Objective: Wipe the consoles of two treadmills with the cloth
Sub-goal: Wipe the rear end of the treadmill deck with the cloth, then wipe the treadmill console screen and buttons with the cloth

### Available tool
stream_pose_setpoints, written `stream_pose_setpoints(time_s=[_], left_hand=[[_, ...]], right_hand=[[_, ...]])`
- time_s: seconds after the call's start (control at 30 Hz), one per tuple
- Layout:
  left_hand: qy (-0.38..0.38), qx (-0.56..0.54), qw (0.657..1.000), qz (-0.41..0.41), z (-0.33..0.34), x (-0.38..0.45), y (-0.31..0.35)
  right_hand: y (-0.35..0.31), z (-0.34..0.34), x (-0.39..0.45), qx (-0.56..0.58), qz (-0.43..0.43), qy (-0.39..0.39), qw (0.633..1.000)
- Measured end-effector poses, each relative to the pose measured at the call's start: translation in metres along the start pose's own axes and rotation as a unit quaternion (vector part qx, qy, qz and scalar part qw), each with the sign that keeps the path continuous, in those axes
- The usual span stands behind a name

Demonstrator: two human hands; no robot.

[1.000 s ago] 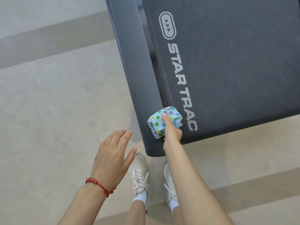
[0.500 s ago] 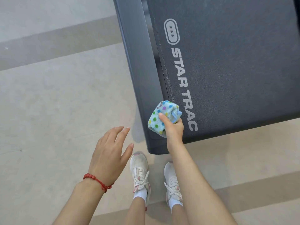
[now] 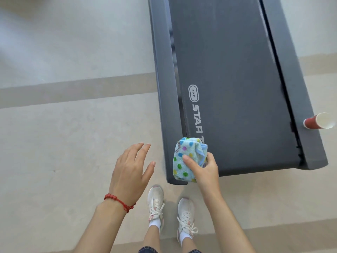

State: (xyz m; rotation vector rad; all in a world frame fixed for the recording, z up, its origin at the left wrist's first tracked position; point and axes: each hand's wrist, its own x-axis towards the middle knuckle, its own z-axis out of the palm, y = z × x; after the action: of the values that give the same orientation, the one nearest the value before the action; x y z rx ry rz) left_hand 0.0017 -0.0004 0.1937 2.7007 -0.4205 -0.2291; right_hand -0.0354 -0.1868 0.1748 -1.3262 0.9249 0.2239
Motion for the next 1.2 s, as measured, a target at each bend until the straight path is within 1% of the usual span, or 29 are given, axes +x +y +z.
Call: stream_pose_setpoints(time_s=[0.23, 0.4, 0.53, 0.67, 0.77, 0.9, 1.03, 1.2], left_hand=[[0.079, 0.0, 0.997, -0.002, -0.109, -0.015, 0.042], [0.113, 0.012, 0.993, -0.012, -0.174, -0.015, 0.039], [0.126, 0.023, 0.992, -0.006, -0.223, 0.004, 0.011], [0.14, 0.043, 0.989, 0.007, -0.274, 0.031, -0.037], [0.154, 0.067, 0.986, 0.021, -0.312, 0.05, -0.076], [0.18, 0.094, 0.979, 0.029, -0.36, 0.075, -0.118], [0.196, 0.105, 0.975, 0.028, -0.398, 0.106, -0.141], [0.223, 0.118, 0.967, 0.031, -0.439, 0.166, -0.155]], right_hand=[[-0.106, 0.0, -0.082, 0.006, -0.064, -0.058, 0.996], [-0.166, 0.029, -0.118, 0.003, -0.086, -0.111, 0.99], [-0.208, 0.077, -0.134, 0.02, -0.088, -0.147, 0.985], [-0.246, 0.14, -0.141, 0.05, -0.091, -0.165, 0.981], [-0.273, 0.19, -0.143, 0.056, -0.104, -0.157, 0.98], [-0.305, 0.249, -0.145, 0.034, -0.134, -0.141, 0.98], [-0.343, 0.287, -0.14, 0.012, -0.167, -0.144, 0.975], [-0.407, 0.321, -0.118, 0.0, -0.223, -0.144, 0.964]])
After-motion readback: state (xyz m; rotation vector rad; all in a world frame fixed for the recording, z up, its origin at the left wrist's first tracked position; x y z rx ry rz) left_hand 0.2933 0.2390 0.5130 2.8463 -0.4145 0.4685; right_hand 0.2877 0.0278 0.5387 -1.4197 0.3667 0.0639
